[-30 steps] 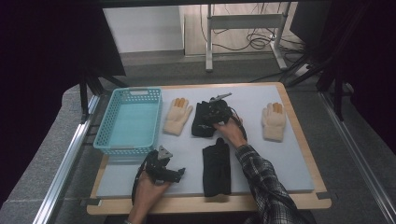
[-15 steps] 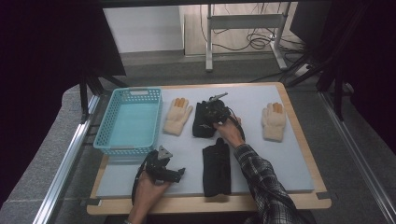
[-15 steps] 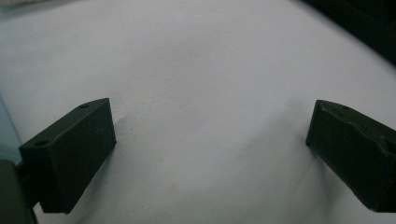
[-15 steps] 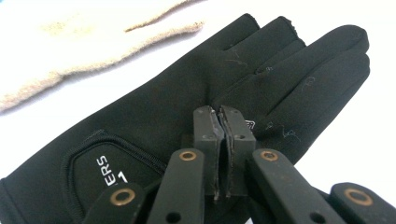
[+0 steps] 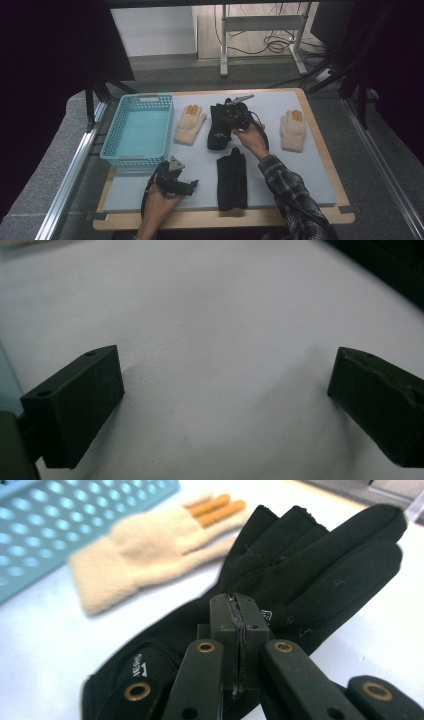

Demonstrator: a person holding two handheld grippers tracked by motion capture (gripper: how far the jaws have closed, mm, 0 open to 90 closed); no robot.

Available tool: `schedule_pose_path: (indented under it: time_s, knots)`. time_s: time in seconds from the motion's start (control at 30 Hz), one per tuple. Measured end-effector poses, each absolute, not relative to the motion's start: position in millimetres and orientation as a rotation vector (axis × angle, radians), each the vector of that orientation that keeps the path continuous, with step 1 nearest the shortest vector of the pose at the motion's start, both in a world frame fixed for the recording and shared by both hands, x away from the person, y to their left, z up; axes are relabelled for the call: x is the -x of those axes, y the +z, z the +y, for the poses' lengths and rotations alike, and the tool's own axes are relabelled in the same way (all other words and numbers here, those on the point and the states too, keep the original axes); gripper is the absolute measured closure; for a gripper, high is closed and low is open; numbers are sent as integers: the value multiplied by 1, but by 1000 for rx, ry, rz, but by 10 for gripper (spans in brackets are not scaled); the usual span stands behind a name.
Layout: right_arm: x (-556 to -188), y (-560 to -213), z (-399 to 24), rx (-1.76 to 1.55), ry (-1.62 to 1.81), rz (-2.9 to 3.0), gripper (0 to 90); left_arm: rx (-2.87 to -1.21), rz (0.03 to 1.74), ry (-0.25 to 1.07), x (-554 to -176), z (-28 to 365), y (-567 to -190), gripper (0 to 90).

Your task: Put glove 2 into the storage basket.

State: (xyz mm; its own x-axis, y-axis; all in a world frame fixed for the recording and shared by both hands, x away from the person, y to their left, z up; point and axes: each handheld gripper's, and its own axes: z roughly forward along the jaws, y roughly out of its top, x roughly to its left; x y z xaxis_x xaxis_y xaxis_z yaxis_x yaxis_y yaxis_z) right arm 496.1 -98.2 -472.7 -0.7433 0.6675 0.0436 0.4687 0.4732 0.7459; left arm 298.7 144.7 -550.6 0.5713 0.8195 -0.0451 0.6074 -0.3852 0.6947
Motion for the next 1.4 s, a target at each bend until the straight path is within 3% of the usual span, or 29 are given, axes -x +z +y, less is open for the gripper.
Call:
schedule_pose_path:
  time_s: [0.33,0.67,1.1,1.4]
  knots:
    - [-463,-437,-114,-907,1248,2489,877,-2123,1134,404,-299,145,-551,14]
    - [-402,-423,-139,-822,1321,2559,876,-2121,1135,405,-299,144,-551,14]
    - [-330,-444,-170,-828,1366,2605,875,-2111,1141,405,-298,144,-551,14]
    - [-319,-484,-169,-897,1290,2582,869,-2125,1135,404,-298,145,-551,15]
